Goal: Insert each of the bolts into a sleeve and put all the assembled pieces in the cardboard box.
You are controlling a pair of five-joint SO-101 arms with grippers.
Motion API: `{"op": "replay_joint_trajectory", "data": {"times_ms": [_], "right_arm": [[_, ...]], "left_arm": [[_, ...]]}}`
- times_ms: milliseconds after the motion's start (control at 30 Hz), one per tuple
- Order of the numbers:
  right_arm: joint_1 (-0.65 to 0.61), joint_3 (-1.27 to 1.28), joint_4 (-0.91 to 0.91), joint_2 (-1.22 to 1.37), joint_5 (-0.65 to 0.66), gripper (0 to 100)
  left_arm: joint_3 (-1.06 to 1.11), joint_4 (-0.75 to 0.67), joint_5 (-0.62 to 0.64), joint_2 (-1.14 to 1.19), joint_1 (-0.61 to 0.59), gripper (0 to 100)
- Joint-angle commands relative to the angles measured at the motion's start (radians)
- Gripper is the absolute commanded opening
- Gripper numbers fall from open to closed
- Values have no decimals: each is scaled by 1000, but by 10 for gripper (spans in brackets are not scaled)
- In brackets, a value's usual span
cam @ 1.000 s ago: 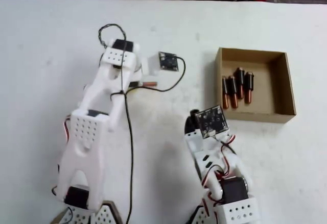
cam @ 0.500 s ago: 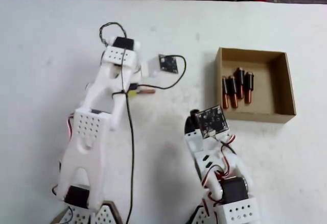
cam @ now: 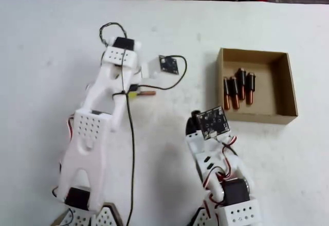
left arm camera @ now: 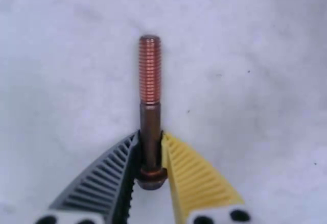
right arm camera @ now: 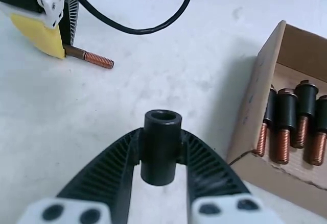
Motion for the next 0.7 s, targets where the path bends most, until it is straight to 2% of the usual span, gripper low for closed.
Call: {"op": "replay_joint_trajectory", "data": {"times_ms": [0, 400, 533, 667], "right_arm": [[10, -5, -15, -13, -2, 18], [5, 32, -61, -13, -2, 18], [7, 37, -65, -13, -2, 18], [5, 37, -65, -13, -2, 18]], "left_arm": [[-14, 58, -12, -59, -38, 20], [41, 71, -17, -173, -105, 20], [181, 71, -124, -236, -102, 20], [310, 69, -178, -344, -119, 20]]}}
